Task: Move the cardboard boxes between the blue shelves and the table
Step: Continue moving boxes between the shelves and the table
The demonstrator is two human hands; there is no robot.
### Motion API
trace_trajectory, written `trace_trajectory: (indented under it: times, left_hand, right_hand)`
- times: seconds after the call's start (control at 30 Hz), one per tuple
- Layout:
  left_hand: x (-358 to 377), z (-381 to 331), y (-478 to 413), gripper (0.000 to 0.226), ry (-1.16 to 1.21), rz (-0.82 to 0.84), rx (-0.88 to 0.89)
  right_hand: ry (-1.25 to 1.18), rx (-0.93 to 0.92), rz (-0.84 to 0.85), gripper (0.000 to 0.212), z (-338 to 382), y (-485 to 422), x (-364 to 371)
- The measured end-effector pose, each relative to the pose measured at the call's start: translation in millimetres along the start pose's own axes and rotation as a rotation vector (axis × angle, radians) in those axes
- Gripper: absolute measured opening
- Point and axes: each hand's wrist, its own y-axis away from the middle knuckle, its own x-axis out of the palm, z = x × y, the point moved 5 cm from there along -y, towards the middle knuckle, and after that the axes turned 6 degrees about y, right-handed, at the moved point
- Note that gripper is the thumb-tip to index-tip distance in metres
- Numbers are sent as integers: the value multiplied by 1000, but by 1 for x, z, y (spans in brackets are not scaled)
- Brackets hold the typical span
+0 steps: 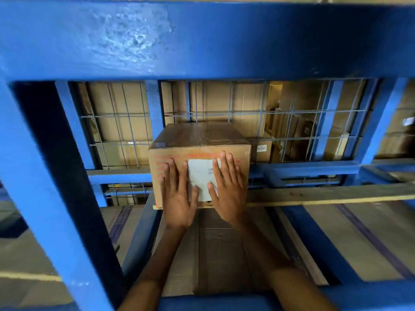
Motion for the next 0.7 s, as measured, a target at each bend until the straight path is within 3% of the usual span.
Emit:
trace_trajectory:
  times: [0.17, 0.33, 0.47, 0.6, 0.7]
  left_hand:
    - [-21, -13, 35, 57, 158, 195, -130]
    - [-16, -51, 81, 58, 208, 455, 9]
    - [-8, -106, 123, 54, 300, 785, -132]
    - [-4, -187, 157, 69, 523, 721, 202]
    - [2, -251, 204, 60, 626, 794, 345]
  right_hand:
    - [-270, 99, 46, 57, -1, 64, -24]
    - [-158, 286, 315, 60, -21, 135, -69]
    - [38, 435, 292, 51, -46, 192, -120]
    - [225, 635, 316, 58, -72, 264, -189]
    - [341, 799, 318, 58, -89, 330, -253]
